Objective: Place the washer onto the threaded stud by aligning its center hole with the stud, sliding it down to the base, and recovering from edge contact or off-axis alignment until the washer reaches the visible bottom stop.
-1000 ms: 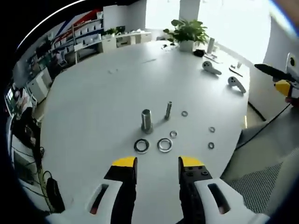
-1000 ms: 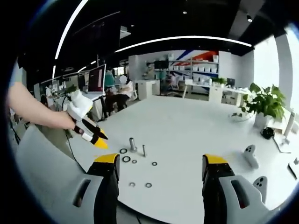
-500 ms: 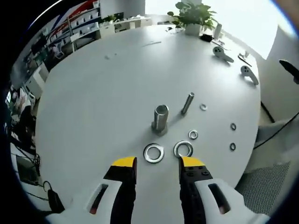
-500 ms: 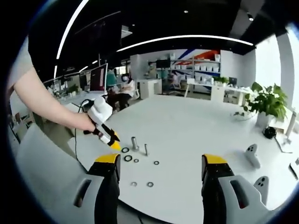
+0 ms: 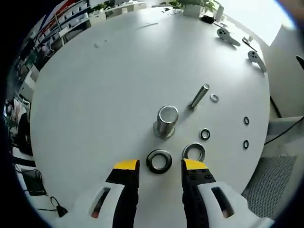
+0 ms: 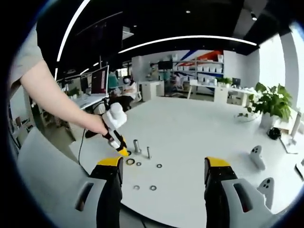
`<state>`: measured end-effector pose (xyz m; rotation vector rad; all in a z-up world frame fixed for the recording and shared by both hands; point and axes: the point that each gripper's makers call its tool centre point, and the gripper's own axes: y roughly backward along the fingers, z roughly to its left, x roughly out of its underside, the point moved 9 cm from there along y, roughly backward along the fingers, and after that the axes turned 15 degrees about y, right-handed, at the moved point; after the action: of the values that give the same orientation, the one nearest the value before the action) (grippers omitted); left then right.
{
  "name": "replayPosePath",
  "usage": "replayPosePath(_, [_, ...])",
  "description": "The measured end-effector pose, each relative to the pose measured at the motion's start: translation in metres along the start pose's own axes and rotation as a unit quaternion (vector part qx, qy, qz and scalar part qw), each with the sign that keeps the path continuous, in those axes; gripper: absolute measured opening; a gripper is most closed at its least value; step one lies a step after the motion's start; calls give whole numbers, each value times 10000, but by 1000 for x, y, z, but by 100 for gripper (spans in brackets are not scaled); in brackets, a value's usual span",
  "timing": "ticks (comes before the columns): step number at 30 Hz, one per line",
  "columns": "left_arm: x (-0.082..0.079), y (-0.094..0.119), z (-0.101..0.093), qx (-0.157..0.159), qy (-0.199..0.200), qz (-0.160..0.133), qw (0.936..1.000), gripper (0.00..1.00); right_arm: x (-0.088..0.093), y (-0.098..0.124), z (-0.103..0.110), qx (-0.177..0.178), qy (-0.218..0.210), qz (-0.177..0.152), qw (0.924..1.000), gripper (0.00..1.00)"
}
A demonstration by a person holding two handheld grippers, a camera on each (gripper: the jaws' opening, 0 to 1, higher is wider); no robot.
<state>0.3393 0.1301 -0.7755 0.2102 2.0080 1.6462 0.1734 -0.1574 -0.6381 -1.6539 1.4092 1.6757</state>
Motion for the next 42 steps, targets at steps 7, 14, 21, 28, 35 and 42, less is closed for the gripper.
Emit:
replayPosePath(7, [-2,-7,0,-235,-229,326,9989,29,1,0,-1,3,-49,-2,10000,71])
replayPosePath(14, [-7,-8,-3,-253,-495,654,9963,30,2,0,-1,18,-119,17,9999,71])
replayPosePath(21, [-14,-10,-5,-311,-722,998,9919,31,2,0,-1,-22,-142,-3,9999,71])
replayPosePath(28, [-15,-10,-5,-340,-780,1099,9903,31,2,0,-1,-34,-190,-32,9998,70])
replayPosePath(35, [-13,-10,-5,-318,-791,1041,9909,31,1,0,0,-74,-196,-54,9998,70])
replayPosePath(42, [-13,-10,-6,-316,-803,1068,9905,31,2,-1,0,-99,-201,-32,9997,70])
